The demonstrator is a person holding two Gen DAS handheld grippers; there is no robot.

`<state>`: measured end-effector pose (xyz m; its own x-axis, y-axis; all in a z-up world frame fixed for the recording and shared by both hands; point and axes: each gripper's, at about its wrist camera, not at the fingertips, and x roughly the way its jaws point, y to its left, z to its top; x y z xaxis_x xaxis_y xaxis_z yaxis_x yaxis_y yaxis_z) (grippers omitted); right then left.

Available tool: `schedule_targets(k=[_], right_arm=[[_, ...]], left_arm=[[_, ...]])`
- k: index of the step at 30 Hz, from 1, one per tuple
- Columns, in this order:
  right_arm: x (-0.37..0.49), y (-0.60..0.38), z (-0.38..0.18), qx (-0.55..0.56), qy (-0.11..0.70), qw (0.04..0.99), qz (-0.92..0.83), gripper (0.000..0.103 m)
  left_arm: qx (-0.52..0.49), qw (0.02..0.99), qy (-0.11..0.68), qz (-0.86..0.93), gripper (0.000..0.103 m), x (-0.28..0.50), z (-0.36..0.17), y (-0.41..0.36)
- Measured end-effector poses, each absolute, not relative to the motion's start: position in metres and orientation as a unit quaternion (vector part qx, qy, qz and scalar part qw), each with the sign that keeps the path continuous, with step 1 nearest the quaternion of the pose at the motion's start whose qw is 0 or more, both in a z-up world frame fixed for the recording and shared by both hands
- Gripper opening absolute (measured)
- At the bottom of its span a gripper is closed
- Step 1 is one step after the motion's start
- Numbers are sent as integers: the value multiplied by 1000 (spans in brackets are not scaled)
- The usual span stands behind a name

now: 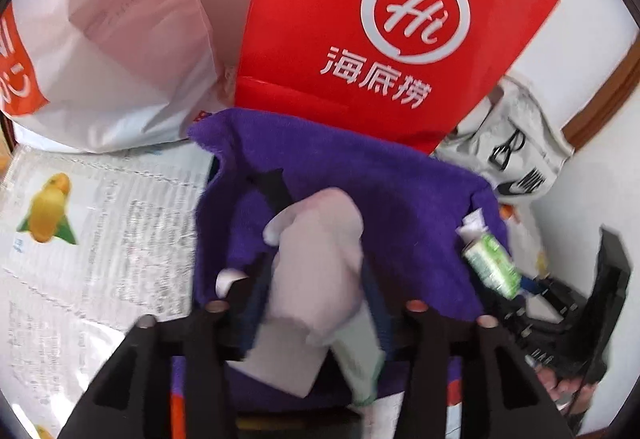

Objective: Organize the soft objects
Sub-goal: 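Open the right tool to drop the wipes on the towel while the left tool lowers the glove, then open the left tool to drop the white glove onto the purple towel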

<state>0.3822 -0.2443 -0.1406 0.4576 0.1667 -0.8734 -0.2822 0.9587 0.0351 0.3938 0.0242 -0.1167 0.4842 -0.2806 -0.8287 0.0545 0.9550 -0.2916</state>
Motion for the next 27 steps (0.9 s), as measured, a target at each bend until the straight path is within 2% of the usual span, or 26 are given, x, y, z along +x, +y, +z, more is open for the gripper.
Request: schedule_targets(k=[4, 9, 12, 13, 14, 16, 17, 18, 20, 22, 25, 27], right_arm=[[380, -242, -140, -61, 503, 852, 133, 54], [378, -238, -140, -67, 500, 853, 136, 54], [376, -237, -141, -72, 501, 852, 135, 54], [376, -237, -141, -74, 502, 852, 133, 54], [376, -237, -141, -76, 501, 852, 131, 54], [376, -237, -141, -78, 503, 851, 130, 55], [377, -237, -142, -79, 505, 849, 130, 55], [377, -236, -142, -79, 507, 849, 129, 56], [379, -237, -143, -80, 509, 848, 126, 61], [379, -238, -143, -78, 507, 849, 124, 72], [378, -240, -139, -77, 499, 855, 120, 77], [377, -243, -135, -76, 493, 859, 117, 77]], left_arm=[[-53, 862, 498, -84, 61, 381, -114, 20], [37, 859, 505, -74, 62, 368, -119, 6], [48, 860, 503, -75, 62, 365, -122, 6], [45, 859, 505, -78, 59, 366, -123, 7], [45, 857, 507, -82, 50, 367, -125, 7], [38, 858, 505, -85, 47, 367, -125, 9], [32, 861, 500, -85, 33, 367, -123, 10], [28, 864, 496, -81, 27, 367, -121, 12], [3, 866, 491, -90, 23, 368, -115, 17], [-15, 865, 491, -102, 22, 373, -112, 21], [-20, 864, 493, -102, 22, 376, -112, 22], [-21, 862, 498, -99, 22, 377, -112, 22]])
